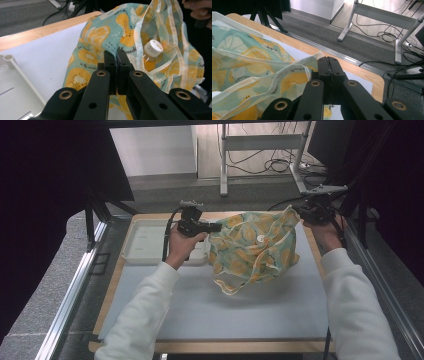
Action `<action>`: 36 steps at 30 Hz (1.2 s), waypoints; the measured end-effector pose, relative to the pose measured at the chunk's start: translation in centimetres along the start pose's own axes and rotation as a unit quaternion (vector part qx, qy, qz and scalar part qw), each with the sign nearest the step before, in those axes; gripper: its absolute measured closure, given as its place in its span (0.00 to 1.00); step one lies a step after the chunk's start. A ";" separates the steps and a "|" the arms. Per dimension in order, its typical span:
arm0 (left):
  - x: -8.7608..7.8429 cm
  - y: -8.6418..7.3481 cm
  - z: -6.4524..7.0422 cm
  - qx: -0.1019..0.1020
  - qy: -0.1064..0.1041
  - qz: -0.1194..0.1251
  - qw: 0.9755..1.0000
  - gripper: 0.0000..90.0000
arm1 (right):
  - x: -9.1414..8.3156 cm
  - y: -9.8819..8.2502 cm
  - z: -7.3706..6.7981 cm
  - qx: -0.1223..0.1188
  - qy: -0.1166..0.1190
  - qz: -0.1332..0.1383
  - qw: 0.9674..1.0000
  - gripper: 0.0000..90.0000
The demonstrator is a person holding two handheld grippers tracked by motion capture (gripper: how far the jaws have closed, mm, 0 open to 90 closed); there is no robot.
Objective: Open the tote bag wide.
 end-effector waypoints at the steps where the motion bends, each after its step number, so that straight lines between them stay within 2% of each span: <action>1: 0.0 0.0 -0.1 -0.002 -0.001 0.000 1.000 1.00 | 0.0 0.2 0.1 0.005 0.003 0.003 1.000 0.99; 4: -0.2 0.2 -0.3 -0.011 -0.009 0.005 1.000 1.00 | -0.2 0.5 0.2 0.005 0.004 0.006 1.000 0.99; 6: -0.3 0.2 -0.4 -0.009 -0.008 0.006 1.000 0.99 | -0.8 1.1 0.2 0.001 0.005 0.012 1.000 0.99; 9: -0.1 0.3 -0.6 -0.014 -0.003 0.006 1.000 0.99 | -0.6 1.2 0.4 0.001 0.000 0.008 1.000 1.00; 13: 0.6 -0.1 -0.8 -0.013 0.011 -0.004 1.000 1.00 | 0.7 0.6 0.5 0.004 -0.008 -0.011 1.000 0.99; 15: 0.9 -0.3 -1.0 -0.005 0.028 -0.014 1.000 1.00 | 1.4 0.3 0.4 0.003 -0.007 -0.020 1.000 1.00; 17: 1.0 -0.3 -1.1 -0.005 0.031 -0.016 0.999 1.00 | 2.0 0.0 0.5 0.002 -0.006 -0.027 1.000 1.00; 25: 2.2 -0.9 -2.2 -0.019 0.051 -0.035 0.998 1.00 | 4.3 -1.4 0.5 0.010 -0.004 -0.054 0.999 0.99; 30: 3.2 -1.7 -2.6 -0.017 0.063 -0.052 0.997 1.00 | 6.1 -3.3 0.4 0.012 0.002 -0.085 0.996 0.99; 36: 4.2 -2.3 -3.0 -0.013 0.079 -0.072 0.994 1.00 | 7.3 -4.5 0.2 0.003 0.000 -0.114 0.993 0.99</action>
Point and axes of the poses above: each handheld gripper's, and its own axes: x roughly forward along the jaws, y roughly out of its top, z roughly to its right, the point moved 6 cm from there along x, roughly forward along the jaws, and after that the axes turned 5 degrees about -z, right-handed, at the moved point
